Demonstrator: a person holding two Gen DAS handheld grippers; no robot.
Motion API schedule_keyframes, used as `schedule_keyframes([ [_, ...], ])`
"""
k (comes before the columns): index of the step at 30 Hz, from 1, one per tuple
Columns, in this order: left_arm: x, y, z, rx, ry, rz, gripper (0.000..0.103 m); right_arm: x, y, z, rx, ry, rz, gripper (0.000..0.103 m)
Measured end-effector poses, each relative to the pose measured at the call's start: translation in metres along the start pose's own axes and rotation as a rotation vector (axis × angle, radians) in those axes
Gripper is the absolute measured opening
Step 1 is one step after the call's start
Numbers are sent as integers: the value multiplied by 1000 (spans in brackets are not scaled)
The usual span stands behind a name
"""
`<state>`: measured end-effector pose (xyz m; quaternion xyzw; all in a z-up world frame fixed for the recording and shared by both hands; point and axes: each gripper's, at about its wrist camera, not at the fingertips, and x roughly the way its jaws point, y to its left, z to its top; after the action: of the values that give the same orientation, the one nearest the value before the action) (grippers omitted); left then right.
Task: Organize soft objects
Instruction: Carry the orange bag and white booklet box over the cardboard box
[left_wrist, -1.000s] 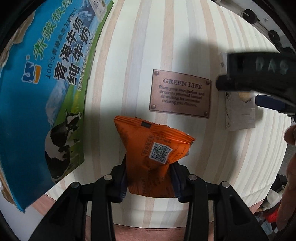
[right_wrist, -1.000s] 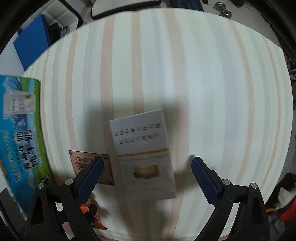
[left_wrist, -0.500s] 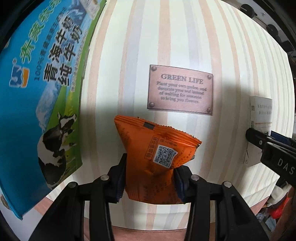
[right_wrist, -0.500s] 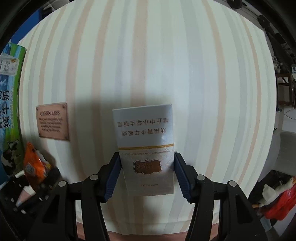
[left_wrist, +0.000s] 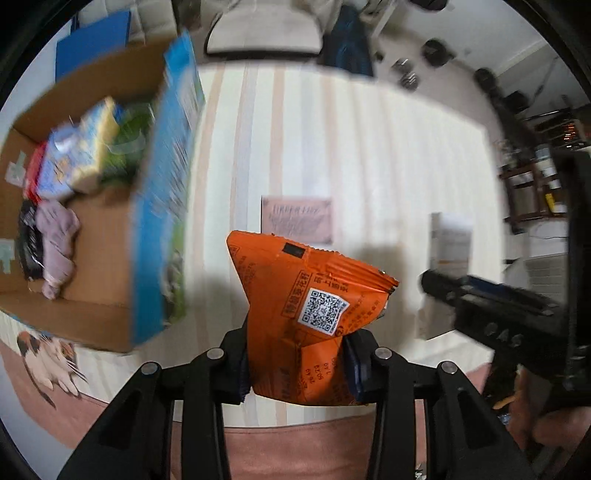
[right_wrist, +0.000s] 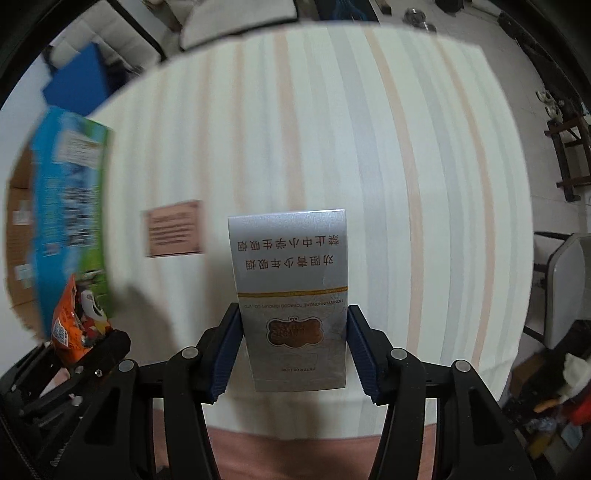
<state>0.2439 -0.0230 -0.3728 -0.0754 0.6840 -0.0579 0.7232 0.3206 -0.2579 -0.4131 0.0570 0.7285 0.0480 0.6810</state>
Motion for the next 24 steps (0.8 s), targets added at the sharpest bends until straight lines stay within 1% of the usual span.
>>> schedule_keyframes([
  [2, -29, 10, 2, 9, -42, -31, 36, -25, 9, -7, -10, -39, 33, 58],
  [4, -55, 28, 5, 6, -76, -47, 36, -50, 23, -14, -23, -81, 69, 58],
  [7, -84, 48, 20, -3, -105, -45, 36, -90, 63, -25, -51, -132, 110, 58],
  [9, -104, 64, 26, -17, -117, -42, 36, -103, 86, -32, -73, -147, 132, 58],
  [11, -114, 89, 33, -35, -117, -37, 36, -110, 115, -42, -97, -153, 154, 58],
  [15, -115, 137, 44, -75, -85, -33, 36, -101, 183, -45, -116, -138, 197, 58],
  [17, -111, 161, 52, -103, -44, -50, 36, -87, 211, -44, -115, -122, 217, 58],
  [18, -104, 174, 56, -124, -16, -71, 36, -79, 230, -43, -116, -119, 215, 58],
  [21, -85, 203, 67, -161, 70, -112, 36, -63, 258, -42, -106, -108, 198, 58],
  [24, -68, 224, 79, -182, 113, -102, 36, -44, 277, -35, -82, -92, 179, 58],
])
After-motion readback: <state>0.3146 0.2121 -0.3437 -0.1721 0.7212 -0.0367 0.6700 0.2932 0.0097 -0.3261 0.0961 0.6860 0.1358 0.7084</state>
